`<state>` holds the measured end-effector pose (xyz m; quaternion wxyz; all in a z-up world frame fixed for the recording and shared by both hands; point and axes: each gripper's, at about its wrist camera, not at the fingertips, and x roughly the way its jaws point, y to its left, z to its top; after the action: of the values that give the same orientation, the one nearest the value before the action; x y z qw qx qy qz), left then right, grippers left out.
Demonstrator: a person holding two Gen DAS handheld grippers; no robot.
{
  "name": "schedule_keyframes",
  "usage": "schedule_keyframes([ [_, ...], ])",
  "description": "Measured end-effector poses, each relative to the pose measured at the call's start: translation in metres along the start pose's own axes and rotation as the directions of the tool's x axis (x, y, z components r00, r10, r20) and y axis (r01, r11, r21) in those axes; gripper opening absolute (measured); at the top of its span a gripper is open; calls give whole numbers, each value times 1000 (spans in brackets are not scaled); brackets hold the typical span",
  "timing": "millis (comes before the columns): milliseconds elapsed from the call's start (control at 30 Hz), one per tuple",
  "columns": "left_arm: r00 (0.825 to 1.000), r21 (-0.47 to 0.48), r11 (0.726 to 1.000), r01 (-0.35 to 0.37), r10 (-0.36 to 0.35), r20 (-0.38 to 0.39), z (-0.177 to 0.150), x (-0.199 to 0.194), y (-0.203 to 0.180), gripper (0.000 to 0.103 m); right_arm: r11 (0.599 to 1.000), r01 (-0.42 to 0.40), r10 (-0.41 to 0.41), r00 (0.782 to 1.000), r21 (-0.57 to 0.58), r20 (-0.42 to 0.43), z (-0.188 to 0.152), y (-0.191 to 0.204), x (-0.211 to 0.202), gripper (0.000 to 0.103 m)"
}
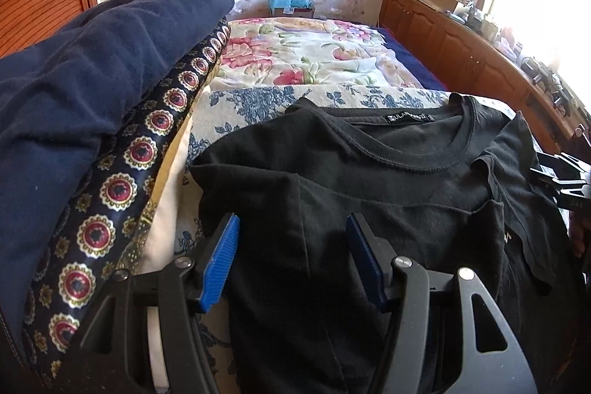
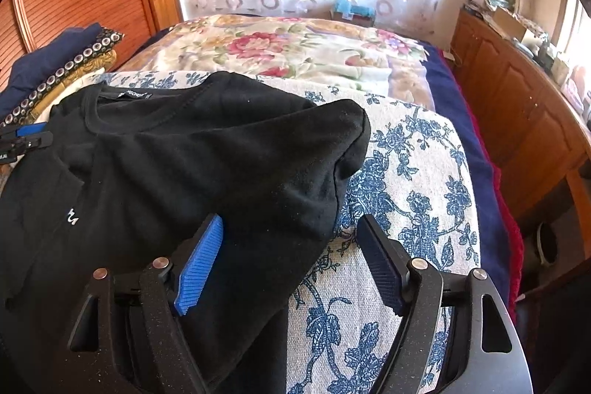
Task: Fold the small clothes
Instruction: 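Grasp the edge of the folded black T-shirt with the left gripper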
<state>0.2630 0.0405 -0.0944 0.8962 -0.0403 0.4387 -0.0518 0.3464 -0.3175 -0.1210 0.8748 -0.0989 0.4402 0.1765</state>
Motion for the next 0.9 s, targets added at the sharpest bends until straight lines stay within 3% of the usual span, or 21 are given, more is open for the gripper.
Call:
schedule_keyframes([
  [100, 1000, -3, 1000, -1, 1, 10, 0, 1, 2, 53, 1000, 1, -1, 1000, 0, 0, 0, 1, 0, 77],
  [367, 999, 28, 999, -28, 26, 39, 0, 1, 5, 7, 1000, 1, -1, 1000, 0, 0, 0, 0, 1, 77],
  [667, 983, 48, 998, -33, 24, 181, 17, -47, 3, 4, 1000, 1, -1, 1000, 1, 0, 0, -1, 1, 78],
  [900, 981, 46, 999, -19, 10, 194, 22, -52, 7, 4, 997, -26, 24, 999, 67, 28, 2, -18, -7, 78],
])
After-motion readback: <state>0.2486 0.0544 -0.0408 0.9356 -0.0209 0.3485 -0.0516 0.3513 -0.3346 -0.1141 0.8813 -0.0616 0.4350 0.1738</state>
